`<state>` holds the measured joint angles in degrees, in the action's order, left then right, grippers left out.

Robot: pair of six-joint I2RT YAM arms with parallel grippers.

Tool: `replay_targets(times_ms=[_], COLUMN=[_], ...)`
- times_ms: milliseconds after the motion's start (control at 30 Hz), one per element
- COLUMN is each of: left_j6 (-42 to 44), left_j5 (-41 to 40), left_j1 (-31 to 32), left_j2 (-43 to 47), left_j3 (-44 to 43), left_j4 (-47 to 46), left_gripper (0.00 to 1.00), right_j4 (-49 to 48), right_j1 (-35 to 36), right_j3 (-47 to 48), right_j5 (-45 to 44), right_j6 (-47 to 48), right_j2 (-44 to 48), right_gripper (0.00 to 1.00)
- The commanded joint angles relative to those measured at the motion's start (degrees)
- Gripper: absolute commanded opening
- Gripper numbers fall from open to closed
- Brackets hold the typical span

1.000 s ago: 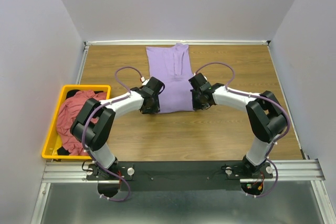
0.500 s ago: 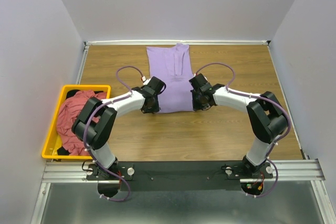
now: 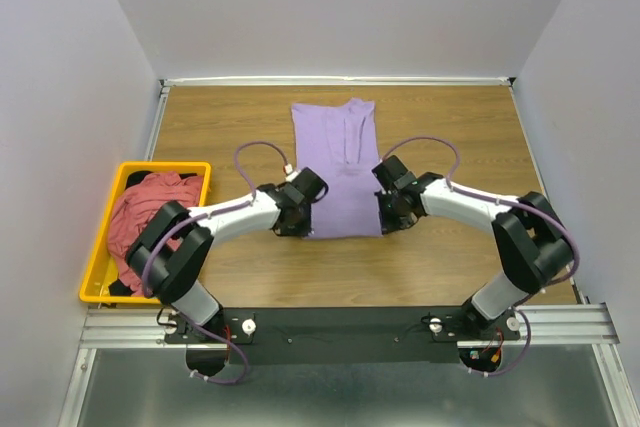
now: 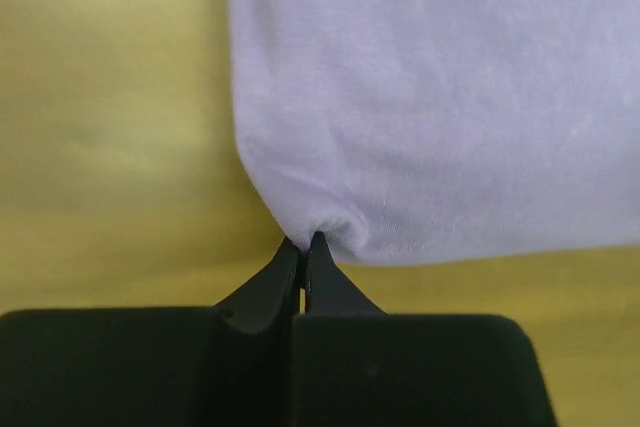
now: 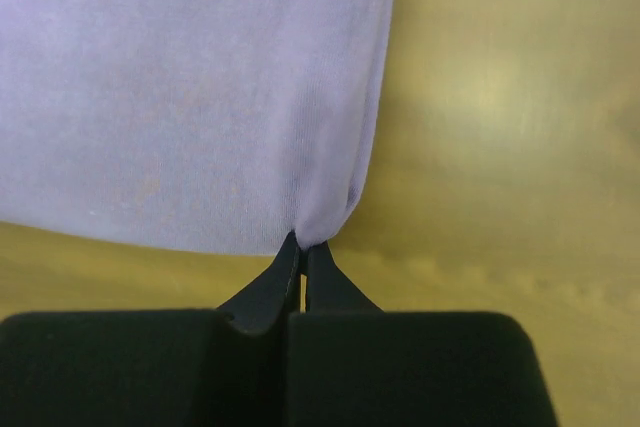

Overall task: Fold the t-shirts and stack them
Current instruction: Fold the tshirt

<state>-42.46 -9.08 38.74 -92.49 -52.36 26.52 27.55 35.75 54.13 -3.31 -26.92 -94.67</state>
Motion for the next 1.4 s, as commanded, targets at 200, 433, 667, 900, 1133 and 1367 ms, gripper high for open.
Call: replay_targets(times_ms=[200, 433, 667, 900, 1133, 1367], left_j6=[-13.3, -15.8, -6.7, -3.0, -0.2, 1.9], left_j5=[17.4, 20.0, 18.0, 18.9, 20.1, 21.9], left_j1=[21.5, 19.6, 7.2, 2.9, -1.6, -6.7], left_j2=[20.0, 27.0, 26.2, 23.8, 22.5, 21.0], left_j3=[3.8, -1.1, -5.4, -9.3, -10.0, -7.1], left_j4=[22.9, 25.2, 23.5, 19.6, 16.7, 10.3], left_gripper=[0.0, 0.0, 0.0, 0.0, 0.0, 0.0], right_j4=[35.2, 48.9, 46.1, 43.9, 42.9, 39.6], right_j1=[0.6, 0.6, -0.4, -0.8, -1.6, -2.2], right_j3=[-4.3, 9.2, 23.4, 36.3, 45.8, 53.0], right_j5=[12.2, 3.5, -4.0, -3.7, -3.7, -2.1], right_j6=[0.8, 1.5, 3.3, 5.2, 7.5, 9.2], right_j2=[20.6, 22.9, 14.3, 5.7, -1.6, -9.2], right_gripper=[0.01, 0.01, 0.01, 0.01, 0.01, 0.01])
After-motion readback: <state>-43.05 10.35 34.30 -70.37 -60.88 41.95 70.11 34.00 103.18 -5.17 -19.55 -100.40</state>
